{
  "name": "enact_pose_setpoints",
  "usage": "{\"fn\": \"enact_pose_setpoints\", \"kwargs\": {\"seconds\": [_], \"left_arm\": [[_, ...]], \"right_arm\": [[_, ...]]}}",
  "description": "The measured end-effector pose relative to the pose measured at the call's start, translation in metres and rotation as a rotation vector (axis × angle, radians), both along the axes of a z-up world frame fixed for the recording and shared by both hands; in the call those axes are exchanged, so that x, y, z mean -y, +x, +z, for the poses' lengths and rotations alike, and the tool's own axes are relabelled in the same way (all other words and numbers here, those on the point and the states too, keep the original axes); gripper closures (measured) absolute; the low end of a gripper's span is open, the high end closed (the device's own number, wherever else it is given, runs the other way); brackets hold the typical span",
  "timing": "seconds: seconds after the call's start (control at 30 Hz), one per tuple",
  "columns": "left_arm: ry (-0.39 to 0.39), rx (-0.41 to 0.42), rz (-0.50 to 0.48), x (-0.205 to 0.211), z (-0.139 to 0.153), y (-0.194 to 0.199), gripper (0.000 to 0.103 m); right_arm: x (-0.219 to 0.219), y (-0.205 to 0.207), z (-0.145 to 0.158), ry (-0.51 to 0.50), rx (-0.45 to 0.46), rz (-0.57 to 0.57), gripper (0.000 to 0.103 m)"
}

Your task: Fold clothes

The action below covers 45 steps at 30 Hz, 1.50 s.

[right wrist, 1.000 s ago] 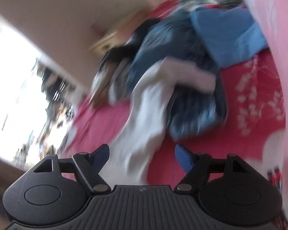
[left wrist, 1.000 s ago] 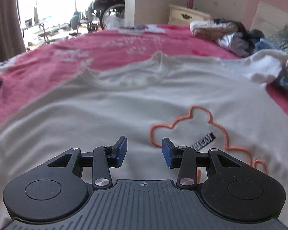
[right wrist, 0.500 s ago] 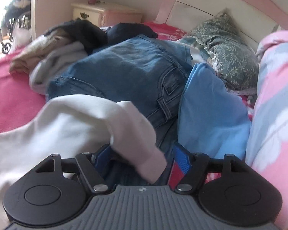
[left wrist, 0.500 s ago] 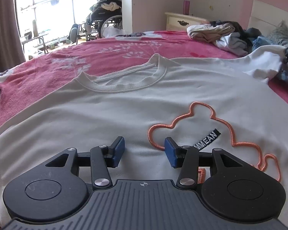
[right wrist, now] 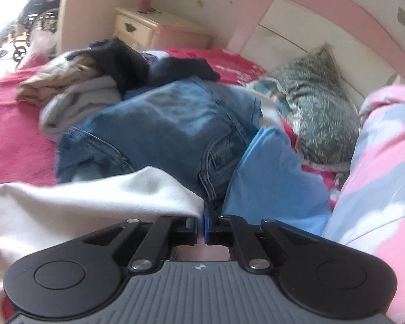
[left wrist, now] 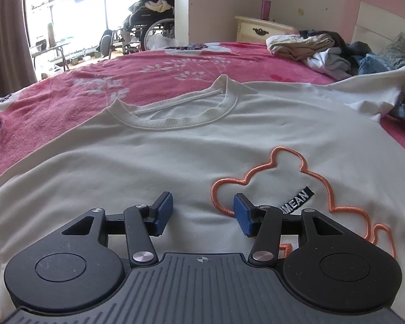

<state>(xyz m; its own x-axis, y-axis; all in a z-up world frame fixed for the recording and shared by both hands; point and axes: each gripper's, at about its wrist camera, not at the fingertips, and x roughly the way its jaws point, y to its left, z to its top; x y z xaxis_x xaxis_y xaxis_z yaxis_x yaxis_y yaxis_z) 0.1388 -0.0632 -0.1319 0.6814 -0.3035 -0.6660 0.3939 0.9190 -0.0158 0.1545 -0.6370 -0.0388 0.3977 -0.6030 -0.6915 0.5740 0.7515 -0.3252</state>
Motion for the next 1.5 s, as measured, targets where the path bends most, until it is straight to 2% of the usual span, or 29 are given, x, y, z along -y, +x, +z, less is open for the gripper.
{"fn": "enact_pose_setpoints", "kwargs": {"seconds": [0.2, 0.37, 0.47, 0.6, 0.73, 0.77, 0.83, 0.87, 0.9, 0.97, 1.0, 1.07, 1.23, 1.33, 1.4, 1.5], "left_arm": [[-0.028, -0.036, 0.015, -0.003, 0.002, 0.006, 0.053], [-0.049, -0.066, 0.015, -0.007, 0.005, 0.010, 0.053], [-0.057, -0.077, 0.006, -0.010, 0.009, 0.007, 0.053], [-0.108, -0.093, -0.026, -0.021, 0.025, -0.010, 0.053], [-0.153, -0.116, -0.061, -0.030, 0.039, -0.030, 0.053], [-0.168, -0.129, -0.068, -0.032, 0.041, -0.034, 0.053], [-0.193, -0.159, -0.073, -0.037, 0.042, -0.042, 0.053], [-0.205, -0.173, -0.076, -0.039, 0.043, -0.046, 0.053], [-0.217, -0.188, -0.078, -0.041, 0.043, -0.049, 0.053], [-0.241, -0.218, -0.082, -0.045, 0.043, -0.057, 0.053], [-0.250, -0.230, -0.083, -0.046, 0.043, -0.059, 0.053], [-0.270, -0.256, -0.088, -0.046, 0.043, -0.062, 0.053], [-0.393, -0.349, -0.107, -0.043, 0.043, -0.059, 0.053], [-0.435, -0.396, -0.124, -0.033, 0.042, -0.057, 0.053], [-0.444, -0.409, -0.137, -0.026, 0.042, -0.059, 0.053], [-0.459, -0.421, -0.152, -0.015, 0.041, -0.068, 0.053]], "right_arm": [[-0.055, -0.011, 0.061, 0.013, -0.046, 0.167, 0.099], [-0.127, -0.026, 0.105, 0.095, -0.133, 0.301, 0.099], [-0.177, -0.037, 0.114, 0.165, -0.199, 0.391, 0.099], [-0.248, -0.052, 0.094, 0.256, -0.275, 0.499, 0.099], [-0.310, -0.066, 0.043, 0.381, -0.328, 0.566, 0.097], [-0.323, -0.070, 0.029, 0.412, -0.337, 0.573, 0.095], [-0.343, -0.078, 0.004, 0.464, -0.343, 0.581, 0.078], [-0.350, -0.084, -0.004, 0.493, -0.327, 0.580, 0.065], [-0.357, -0.090, -0.012, 0.521, -0.312, 0.578, 0.060], [-0.365, -0.102, -0.021, 0.584, -0.261, 0.576, 0.055], [-0.365, -0.109, -0.020, 0.608, -0.222, 0.567, 0.048], [-0.362, -0.125, -0.015, 0.667, -0.141, 0.546, 0.042], [-0.329, -0.169, -0.005, 0.843, 0.084, 0.449, 0.041], [-0.295, -0.189, -0.014, 0.930, 0.227, 0.297, 0.041], [-0.274, -0.192, -0.027, 1.004, 0.277, 0.195, 0.041], [-0.257, -0.188, -0.049, 1.107, 0.314, 0.122, 0.040]]}}
